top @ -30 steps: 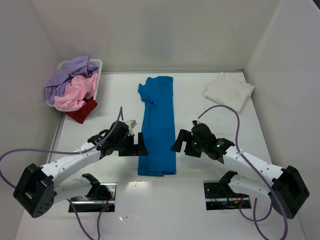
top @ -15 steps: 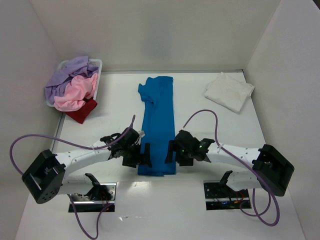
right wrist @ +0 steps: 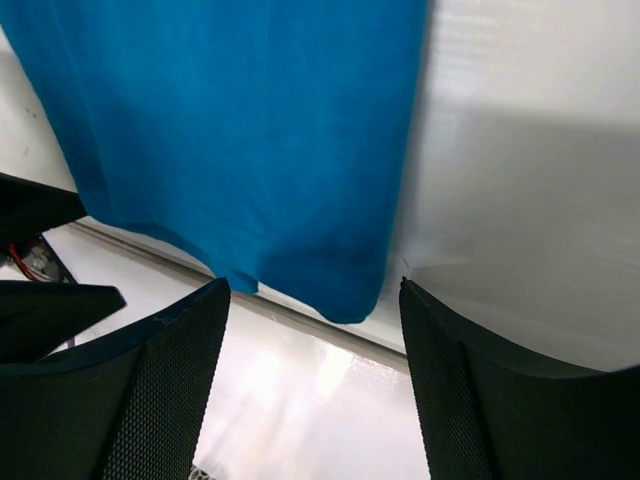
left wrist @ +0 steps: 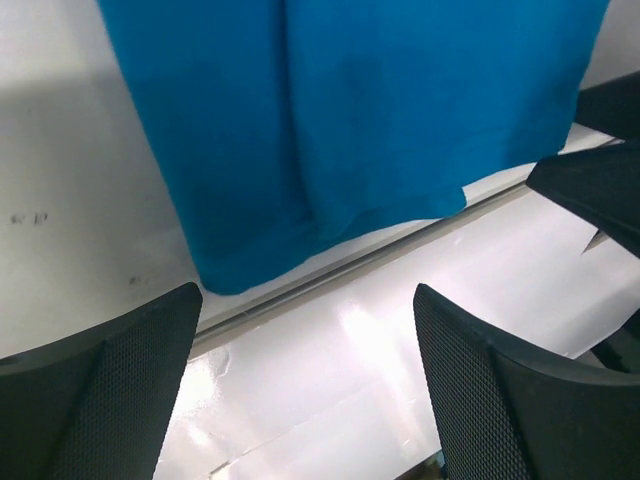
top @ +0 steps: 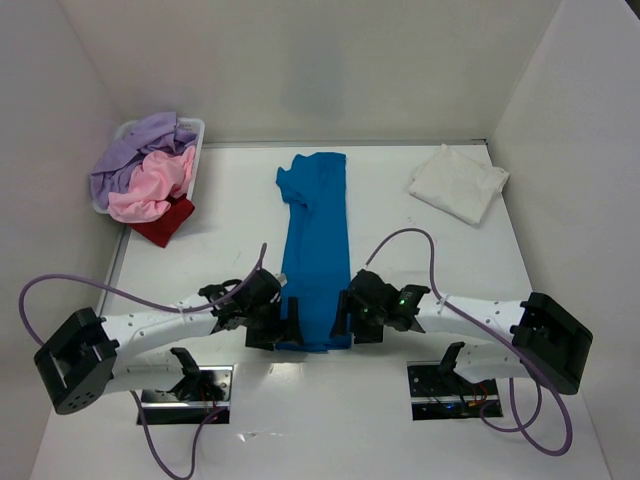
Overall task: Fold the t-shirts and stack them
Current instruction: Grab the bottom of the folded rectangular tshirt with both arms
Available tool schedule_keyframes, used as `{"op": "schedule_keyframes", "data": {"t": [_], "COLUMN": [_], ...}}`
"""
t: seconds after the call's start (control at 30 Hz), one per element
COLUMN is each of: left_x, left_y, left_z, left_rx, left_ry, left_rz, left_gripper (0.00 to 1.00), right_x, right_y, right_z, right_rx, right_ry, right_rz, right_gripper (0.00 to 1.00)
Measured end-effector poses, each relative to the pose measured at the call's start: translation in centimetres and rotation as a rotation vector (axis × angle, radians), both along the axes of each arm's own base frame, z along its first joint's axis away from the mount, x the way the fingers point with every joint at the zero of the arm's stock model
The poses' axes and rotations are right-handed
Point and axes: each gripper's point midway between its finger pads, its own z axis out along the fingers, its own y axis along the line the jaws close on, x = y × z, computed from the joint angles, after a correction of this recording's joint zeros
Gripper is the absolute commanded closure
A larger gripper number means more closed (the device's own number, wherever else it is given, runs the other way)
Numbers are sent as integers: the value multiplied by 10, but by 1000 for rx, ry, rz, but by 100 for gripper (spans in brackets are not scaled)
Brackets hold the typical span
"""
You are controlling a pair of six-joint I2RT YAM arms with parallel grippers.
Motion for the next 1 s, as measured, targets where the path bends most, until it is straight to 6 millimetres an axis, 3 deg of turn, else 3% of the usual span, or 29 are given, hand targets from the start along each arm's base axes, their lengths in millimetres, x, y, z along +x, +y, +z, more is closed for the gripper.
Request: {"op": "schedule_keyframes", "data": {"t": [0.23,0.5,0.77,1.0], "left_x": [2,-5,6,15], "left_y": [10,30,24,14], "left_z": [5,-8,-12,-14], "left_rx": [-10,6,51,67], "left_ry": [-34,-32,-21,-13], "left_rz": [108,215,240,239], "left_gripper": [7,10,12,27], "right_x": [-6,-7,-7,-4], "right_y": [-3,-5,-4,-6], "right_z": [-5,-8,-9,-9], "right_rx": [-12,-17,-20,-24], "right_ry": [26,35,37,28], "right_rz": [-17,-29,-32,-54], "right_gripper": [30,35,36,43]}}
